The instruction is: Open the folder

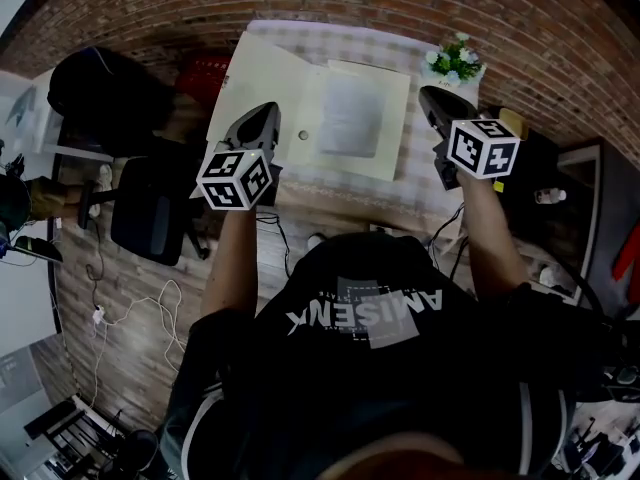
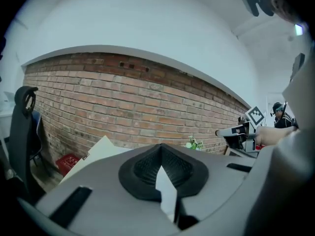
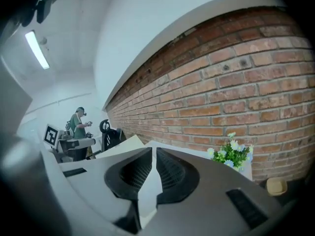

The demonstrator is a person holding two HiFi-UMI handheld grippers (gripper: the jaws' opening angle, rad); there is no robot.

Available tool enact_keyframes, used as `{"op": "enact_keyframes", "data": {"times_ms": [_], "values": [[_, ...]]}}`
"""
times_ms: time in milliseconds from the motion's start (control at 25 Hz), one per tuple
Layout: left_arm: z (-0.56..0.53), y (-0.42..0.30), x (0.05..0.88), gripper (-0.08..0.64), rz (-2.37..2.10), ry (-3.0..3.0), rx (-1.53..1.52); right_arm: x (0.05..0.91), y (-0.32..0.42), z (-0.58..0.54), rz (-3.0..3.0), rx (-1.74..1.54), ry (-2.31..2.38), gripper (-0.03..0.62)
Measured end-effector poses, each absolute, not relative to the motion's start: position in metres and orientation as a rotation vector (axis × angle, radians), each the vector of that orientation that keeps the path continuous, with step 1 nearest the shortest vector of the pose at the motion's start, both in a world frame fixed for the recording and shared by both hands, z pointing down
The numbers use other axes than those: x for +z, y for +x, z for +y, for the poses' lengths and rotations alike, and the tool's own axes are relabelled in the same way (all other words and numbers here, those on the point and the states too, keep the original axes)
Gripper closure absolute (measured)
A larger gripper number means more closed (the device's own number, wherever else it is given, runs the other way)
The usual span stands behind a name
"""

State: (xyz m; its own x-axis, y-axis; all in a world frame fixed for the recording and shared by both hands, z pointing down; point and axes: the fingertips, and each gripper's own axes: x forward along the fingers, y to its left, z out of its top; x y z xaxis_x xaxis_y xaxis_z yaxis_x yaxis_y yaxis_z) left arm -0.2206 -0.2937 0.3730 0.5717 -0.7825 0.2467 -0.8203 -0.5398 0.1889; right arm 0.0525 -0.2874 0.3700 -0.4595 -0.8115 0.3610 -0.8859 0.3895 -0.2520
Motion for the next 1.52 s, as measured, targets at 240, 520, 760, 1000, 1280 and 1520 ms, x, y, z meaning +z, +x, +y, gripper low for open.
{"op": "enact_keyframes", "data": {"times_ms": [240, 520, 760, 1000, 1280, 1520], "values": [[-0.296, -0.221, 0.338, 0.546, -1.383, 2.576, 0.144, 0.332, 0.068, -0.281, -2.452, 0.463, 1.616, 0.534], [-0.313, -0.218, 0.298, 0.546, -1.461, 2.655, 0.17, 0.286, 0.097, -0.283, -2.451, 0.307, 1.747, 0.537], [-0.324, -0.199, 0.273, 0.548, -1.479, 2.686, 0.119, 0.26, 0.104, -0.285, -2.447, 0.205, 1.79, 0.546], [-0.328, -0.186, 0.265, 0.546, -1.479, 2.68, 0.079, 0.256, 0.104, -0.281, -2.415, 0.165, 1.799, 0.551], [-0.33, -0.185, 0.265, 0.546, -1.503, 2.692, 0.098, 0.253, 0.108, -0.28, -2.408, 0.165, 1.829, 0.551], [-0.333, -0.195, 0.264, 0.546, -1.563, 2.673, 0.104, 0.25, 0.112, -0.281, -2.382, 0.154, 1.861, 0.551]]}}
